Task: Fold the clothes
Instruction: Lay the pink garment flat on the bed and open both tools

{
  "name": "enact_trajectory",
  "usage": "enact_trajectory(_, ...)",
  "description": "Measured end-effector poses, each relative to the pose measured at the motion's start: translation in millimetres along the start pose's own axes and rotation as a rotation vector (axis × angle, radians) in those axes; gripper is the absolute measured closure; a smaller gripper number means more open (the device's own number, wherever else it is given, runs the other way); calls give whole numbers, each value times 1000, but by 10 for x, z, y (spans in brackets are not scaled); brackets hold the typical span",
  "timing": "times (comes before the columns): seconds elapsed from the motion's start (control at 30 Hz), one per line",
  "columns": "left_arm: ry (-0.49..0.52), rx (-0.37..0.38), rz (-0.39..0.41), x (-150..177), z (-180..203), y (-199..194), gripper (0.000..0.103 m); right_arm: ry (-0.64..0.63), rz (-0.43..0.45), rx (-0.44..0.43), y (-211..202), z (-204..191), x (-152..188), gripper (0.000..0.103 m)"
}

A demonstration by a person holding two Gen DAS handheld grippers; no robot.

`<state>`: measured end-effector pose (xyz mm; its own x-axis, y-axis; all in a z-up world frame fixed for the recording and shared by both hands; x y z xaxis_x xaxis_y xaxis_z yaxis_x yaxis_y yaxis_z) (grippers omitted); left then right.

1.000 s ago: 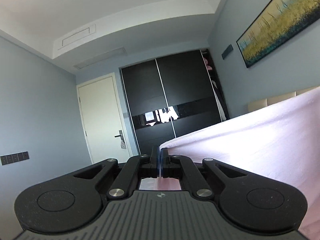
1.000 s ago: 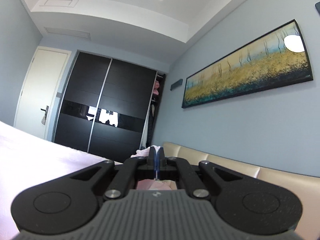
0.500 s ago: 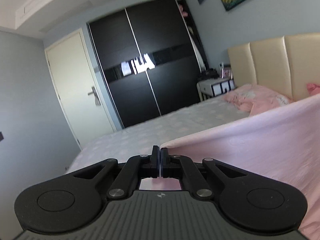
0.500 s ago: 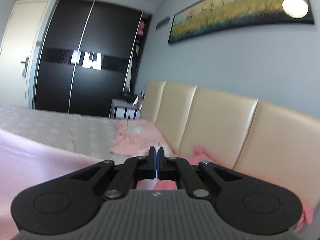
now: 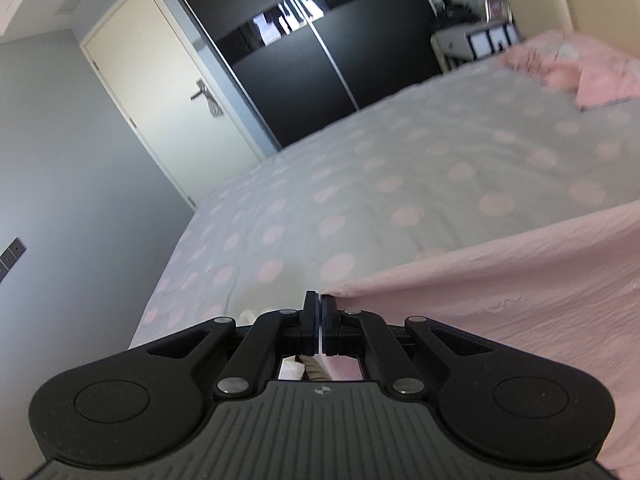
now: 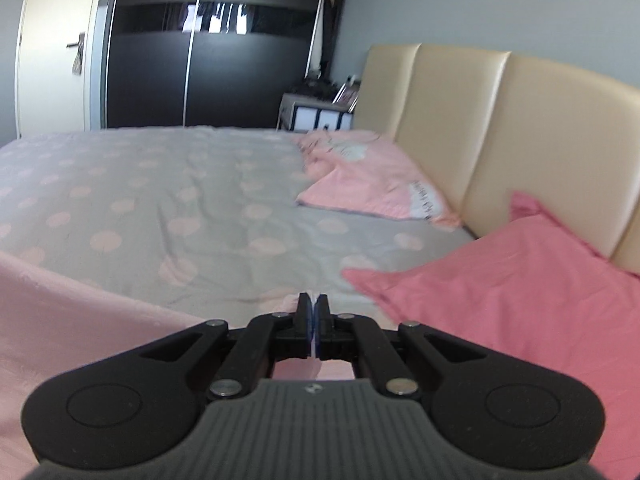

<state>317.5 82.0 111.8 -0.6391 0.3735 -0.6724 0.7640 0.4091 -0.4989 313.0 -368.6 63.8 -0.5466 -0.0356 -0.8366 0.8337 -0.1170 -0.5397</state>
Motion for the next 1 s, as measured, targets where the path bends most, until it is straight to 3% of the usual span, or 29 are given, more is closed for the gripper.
enact_trajectory(0.3, -2, 102, -73, 290, 222, 495, 101, 21, -109, -1, 877, -196, 255, 101)
enact_trajectory(0.4, -12, 145, -91, 383, 280, 611, 82, 31, -124, 3, 984, -184, 328, 97)
enact_trajectory(0.43, -16, 160, -98, 414, 299, 650, 72, 27, -123, 0, 981, -184, 340, 90)
enact_trajectory(0.47, -19, 174, -104, 445, 319, 689, 68, 22, -119, -4, 963, -182, 340, 74)
enact_trajectory(0.53, -27, 203, -116, 507, 358, 765, 59, 16, -106, -13, 905, -180, 329, 60)
enact_trajectory(0.8, -21, 394, -183, 1052, 265, 238, 48, 36, -86, -80, 426, -190, 233, 54)
enact_trajectory(1.0, 0, 440, -310, 1669, 429, 95, 47, 61, -82, -139, 28, -197, 222, 49)
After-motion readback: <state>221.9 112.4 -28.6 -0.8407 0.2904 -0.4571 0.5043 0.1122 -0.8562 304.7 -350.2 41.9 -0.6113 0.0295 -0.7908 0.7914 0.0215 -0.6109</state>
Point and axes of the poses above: each gripper's, at about its wrist camera, not at the fingertips, and y roughly the way its jaws point, z to its right, x to its underside, the point moved 5 cm from there along y, roughly the way its jaws point, and after that the axes turned 5 degrees about -x, right-handed, at the moved point
